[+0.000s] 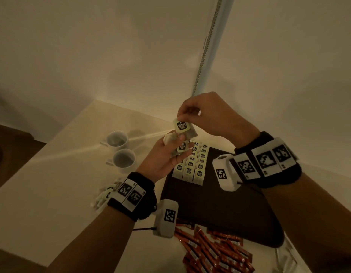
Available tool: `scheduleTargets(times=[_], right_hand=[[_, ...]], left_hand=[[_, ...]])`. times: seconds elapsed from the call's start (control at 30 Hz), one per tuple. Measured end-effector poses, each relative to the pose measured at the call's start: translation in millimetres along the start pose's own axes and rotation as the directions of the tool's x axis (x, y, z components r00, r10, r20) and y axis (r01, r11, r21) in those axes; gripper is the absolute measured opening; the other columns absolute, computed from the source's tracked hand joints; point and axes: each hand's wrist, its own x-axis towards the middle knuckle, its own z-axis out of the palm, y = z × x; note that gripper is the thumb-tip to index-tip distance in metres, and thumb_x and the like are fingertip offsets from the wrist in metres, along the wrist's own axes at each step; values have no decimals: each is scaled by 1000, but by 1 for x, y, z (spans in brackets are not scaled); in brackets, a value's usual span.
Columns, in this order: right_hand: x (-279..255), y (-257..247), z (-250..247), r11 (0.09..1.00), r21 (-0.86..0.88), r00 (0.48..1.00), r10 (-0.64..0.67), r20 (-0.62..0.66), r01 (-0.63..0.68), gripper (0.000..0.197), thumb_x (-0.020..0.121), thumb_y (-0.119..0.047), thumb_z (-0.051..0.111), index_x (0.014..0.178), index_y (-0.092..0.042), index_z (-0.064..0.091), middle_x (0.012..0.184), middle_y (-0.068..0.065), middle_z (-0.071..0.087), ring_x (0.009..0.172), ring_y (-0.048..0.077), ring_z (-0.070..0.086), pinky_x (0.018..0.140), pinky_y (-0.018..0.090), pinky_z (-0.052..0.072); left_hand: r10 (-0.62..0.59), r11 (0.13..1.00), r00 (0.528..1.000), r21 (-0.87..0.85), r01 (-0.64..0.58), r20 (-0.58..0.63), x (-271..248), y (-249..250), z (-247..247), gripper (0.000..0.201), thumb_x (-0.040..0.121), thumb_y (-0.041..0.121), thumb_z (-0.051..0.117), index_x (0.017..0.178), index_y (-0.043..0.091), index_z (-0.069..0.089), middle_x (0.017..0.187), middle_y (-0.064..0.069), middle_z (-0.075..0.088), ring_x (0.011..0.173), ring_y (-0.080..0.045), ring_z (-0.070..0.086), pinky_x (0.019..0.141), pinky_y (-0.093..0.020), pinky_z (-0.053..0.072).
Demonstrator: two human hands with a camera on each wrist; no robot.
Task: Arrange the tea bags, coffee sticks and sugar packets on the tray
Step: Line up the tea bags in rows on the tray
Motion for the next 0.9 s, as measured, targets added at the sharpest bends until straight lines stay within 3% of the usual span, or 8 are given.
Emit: scheduleTargets(times=[0.1, 0.2, 0.33, 0.4, 0.5, 0.67, 0.8, 0.9], right_hand=[[1, 4, 3, 1000, 22, 999, -10, -49, 11, 15, 84, -30, 68, 79, -16, 66, 74, -8, 61, 64, 0, 52, 63, 7, 38], [1, 10, 5, 996, -91, 998, 1, -60, -6, 27, 90, -39, 59, 75, -16, 62, 68, -13, 50, 62, 0, 46, 59, 9, 33], [-3, 12, 5, 997, -44, 997, 57, -52, -60, 47, 95, -48, 41, 85, -10, 66, 76, 1, 62, 70, 12, 55, 66, 28, 43], [-5, 12, 4, 984, 127, 991, 130, -41, -123, 35, 94, -46, 45, 97, -17, 66, 91, -4, 67, 81, 9, 59, 74, 20, 45], [-8, 14, 4, 969, 191, 983, 173, -57, -160, 11, 86, -35, 64, 87, -24, 66, 90, -11, 65, 79, -1, 57, 71, 10, 42], [-9, 18, 6, 963, 215, 980, 184, -74, -165, 15, 86, -35, 65, 88, -19, 66, 92, -7, 65, 78, 1, 57, 65, 3, 41], [-14, 20, 7, 969, 227, 970, 145, -195, -99, 17, 78, -18, 73, 83, -16, 56, 74, -5, 57, 63, 4, 49, 61, 11, 40], [-21, 13, 9, 975, 217, 971, 95, -221, -46, 33, 76, -13, 66, 107, -20, 56, 68, -11, 57, 69, 4, 57, 77, 19, 45]], left_hand=[[66, 996, 998, 55, -66, 6, 2, 1, 1, 20, 82, 18, 58, 101, 12, 61, 92, 2, 70, 86, -14, 68, 67, -21, 56], [137, 989, 990, 64, -135, -28, 1, 4, 1, 10, 84, 15, 58, 94, 15, 61, 86, 2, 71, 80, -12, 68, 62, -18, 54], [195, 975, 978, 125, -186, -66, 1, 8, 0, 9, 84, 11, 59, 92, 14, 60, 83, 1, 72, 73, -10, 68, 58, -18, 53], [217, 966, 972, 161, -202, -85, 1, 9, 0, 11, 84, 12, 60, 94, 14, 60, 85, 0, 70, 73, -10, 68, 57, -19, 53], [255, 944, 960, 245, -220, -119, 1, 10, -2, 11, 88, 12, 61, 99, 14, 61, 90, -4, 69, 76, -11, 67, 55, -21, 52], [305, 916, 944, 310, -256, -124, -1, 11, -1, 10, 89, 12, 61, 98, 17, 64, 91, -4, 69, 77, -12, 67, 56, -22, 52], [381, 883, 914, 347, -316, -138, 0, 11, 1, 9, 90, 9, 60, 97, 15, 64, 89, -2, 71, 82, -13, 68, 60, -23, 54], [444, 855, 877, 380, -353, -184, 2, 10, 1, 10, 90, 6, 60, 98, 12, 63, 91, -5, 70, 84, -14, 68, 61, -24, 54]])
